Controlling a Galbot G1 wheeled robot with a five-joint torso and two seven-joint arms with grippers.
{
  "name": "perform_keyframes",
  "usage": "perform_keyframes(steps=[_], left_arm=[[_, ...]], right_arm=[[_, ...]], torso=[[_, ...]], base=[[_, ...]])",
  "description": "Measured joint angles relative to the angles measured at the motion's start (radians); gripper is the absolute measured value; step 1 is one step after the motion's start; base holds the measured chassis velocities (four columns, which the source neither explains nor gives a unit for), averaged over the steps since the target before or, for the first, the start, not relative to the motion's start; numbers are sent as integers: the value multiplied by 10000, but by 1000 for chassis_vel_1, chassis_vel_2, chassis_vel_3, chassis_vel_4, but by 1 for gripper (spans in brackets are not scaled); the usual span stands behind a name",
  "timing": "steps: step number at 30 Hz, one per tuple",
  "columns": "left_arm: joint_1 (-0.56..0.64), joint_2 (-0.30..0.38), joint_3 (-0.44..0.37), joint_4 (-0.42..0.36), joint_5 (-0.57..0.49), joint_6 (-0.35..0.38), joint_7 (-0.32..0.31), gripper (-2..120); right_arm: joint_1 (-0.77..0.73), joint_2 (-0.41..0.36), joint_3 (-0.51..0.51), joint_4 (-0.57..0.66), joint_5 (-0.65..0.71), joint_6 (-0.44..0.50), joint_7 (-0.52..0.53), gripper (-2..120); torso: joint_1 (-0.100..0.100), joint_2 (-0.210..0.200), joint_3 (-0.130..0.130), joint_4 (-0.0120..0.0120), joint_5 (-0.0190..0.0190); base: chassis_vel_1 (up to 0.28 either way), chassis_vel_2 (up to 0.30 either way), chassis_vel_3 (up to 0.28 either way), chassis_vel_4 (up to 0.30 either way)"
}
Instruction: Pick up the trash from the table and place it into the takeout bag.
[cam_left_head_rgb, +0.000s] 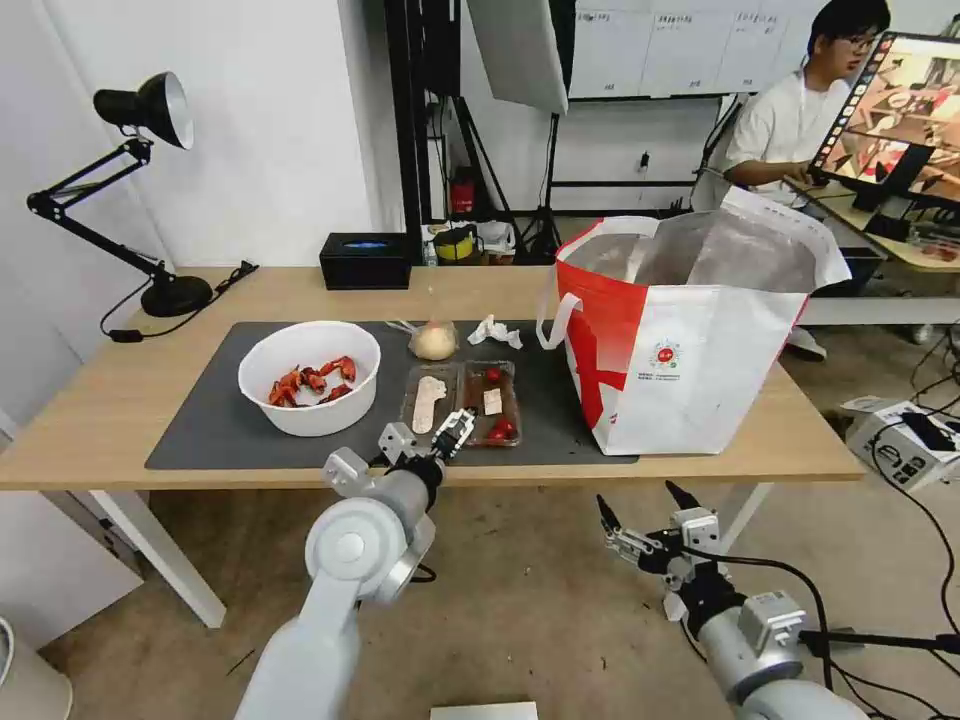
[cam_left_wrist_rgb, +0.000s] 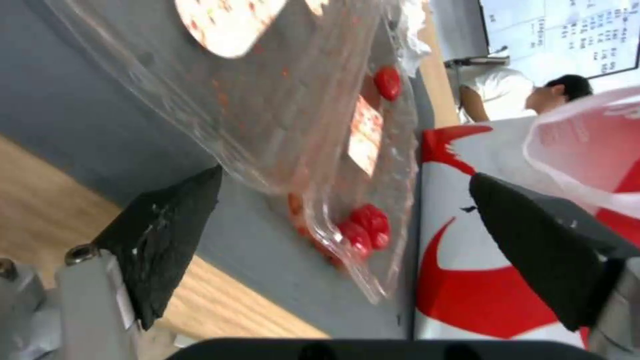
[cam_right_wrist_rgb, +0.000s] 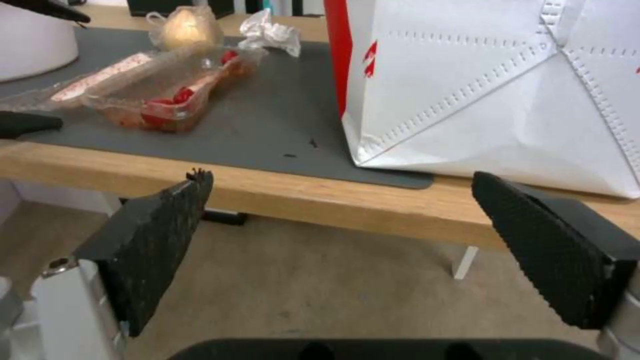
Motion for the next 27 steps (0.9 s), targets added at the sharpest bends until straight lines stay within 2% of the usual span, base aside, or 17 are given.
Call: perform_keyframes(steps=[12, 27], left_arm=[[-166, -61, -99, 165, -36, -174, -48, 100], [-241, -32, -329, -162, -69, -637, 554, 100]], right_arm=[[3, 27, -13, -57, -5, 17, 0, 100], [-3, 43, -18, -117, -19, 77, -1, 100]], torso=[[0, 0, -1, 0, 1], [-1, 0, -1, 0, 1]], base=[[0, 0, 0, 0], [0, 0, 0, 0]])
